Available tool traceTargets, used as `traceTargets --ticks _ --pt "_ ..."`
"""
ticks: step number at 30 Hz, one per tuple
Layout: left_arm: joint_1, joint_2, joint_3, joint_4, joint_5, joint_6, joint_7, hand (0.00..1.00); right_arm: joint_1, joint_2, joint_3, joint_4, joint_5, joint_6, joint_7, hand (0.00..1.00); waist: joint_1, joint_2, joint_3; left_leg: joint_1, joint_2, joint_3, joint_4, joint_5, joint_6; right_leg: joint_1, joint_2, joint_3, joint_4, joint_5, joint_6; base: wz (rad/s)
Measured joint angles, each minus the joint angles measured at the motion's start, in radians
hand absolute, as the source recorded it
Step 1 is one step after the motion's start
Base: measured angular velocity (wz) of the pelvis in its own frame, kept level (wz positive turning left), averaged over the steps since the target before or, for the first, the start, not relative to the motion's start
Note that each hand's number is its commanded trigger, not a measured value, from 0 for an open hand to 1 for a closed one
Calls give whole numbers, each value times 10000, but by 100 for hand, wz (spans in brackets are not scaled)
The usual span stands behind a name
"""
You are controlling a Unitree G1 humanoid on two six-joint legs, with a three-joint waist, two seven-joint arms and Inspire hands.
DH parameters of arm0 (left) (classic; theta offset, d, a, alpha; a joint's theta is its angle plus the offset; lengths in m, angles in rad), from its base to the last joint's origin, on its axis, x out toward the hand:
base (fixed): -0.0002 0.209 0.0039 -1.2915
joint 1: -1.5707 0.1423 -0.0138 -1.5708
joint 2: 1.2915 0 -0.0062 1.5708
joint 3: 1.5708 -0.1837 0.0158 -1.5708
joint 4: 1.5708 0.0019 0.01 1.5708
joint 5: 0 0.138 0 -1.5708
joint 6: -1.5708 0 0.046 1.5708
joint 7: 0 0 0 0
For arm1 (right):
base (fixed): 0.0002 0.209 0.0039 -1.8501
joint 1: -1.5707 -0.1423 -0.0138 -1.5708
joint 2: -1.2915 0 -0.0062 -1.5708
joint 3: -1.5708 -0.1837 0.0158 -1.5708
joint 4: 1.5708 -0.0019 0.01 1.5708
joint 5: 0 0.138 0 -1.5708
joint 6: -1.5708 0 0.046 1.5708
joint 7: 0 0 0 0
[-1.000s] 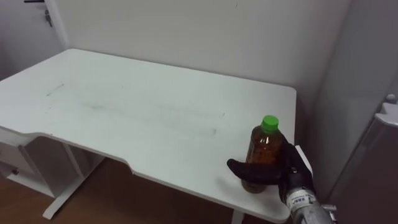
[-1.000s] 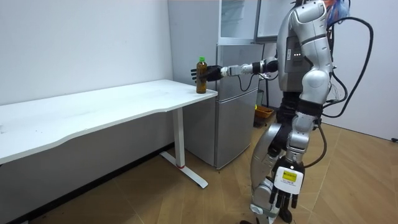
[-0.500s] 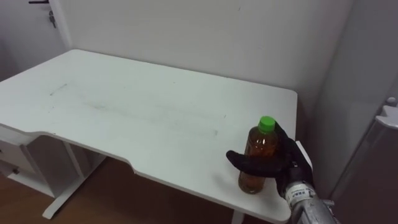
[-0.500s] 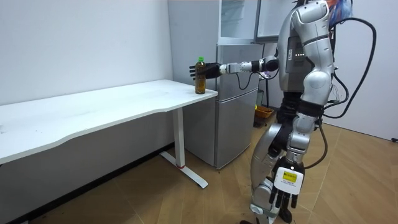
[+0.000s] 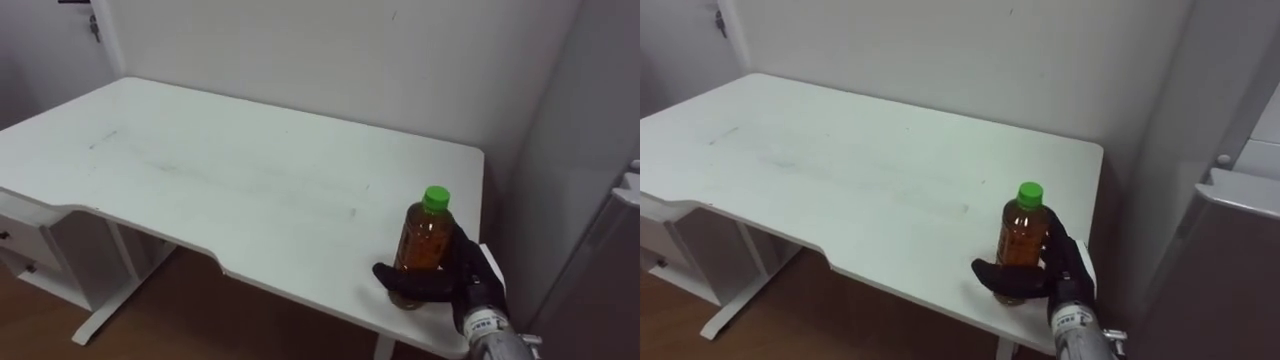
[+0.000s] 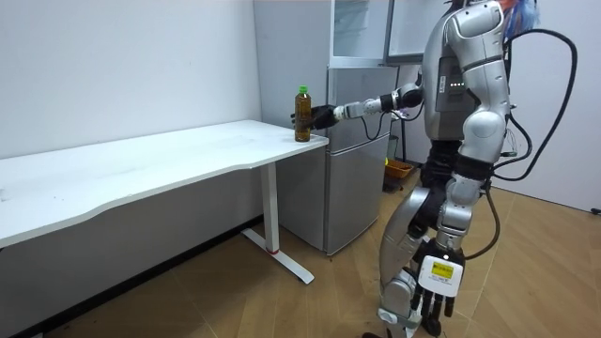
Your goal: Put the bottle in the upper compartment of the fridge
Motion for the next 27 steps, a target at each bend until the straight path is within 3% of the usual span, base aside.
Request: traceTargets --ticks 14,19,22,27 --pt "-49 -39 -189 32 -82 53 22 0 -312 -4 -47 449 -700 -62 -1103 0 237 191 20 -142 -94 -239 48 -1 4 3 -19 -177 -46 -25 38 5" --pt "-46 -38 -493 -3 -77 17 -63 0 -398 -7 -49 659 -288 -412 -1303 0 240 409 -9 -142 -93 -244 40 3 7 2 -18 -177 -46 -26 37 0" --pt "-43 -36 -581 -26 -59 -41 -88 0 -471 -6 -54 870 -127 -639 -1312 0 235 426 0 -143 -93 -235 42 4 7 0 -19 -160 -46 -26 37 0" --pt "-43 -36 -601 -96 -76 -175 -117 0 -558 14 -111 988 -114 -681 -1498 0 261 448 8 -147 -93 -239 58 4 8 -6 -16 -154 -44 -28 39 0"
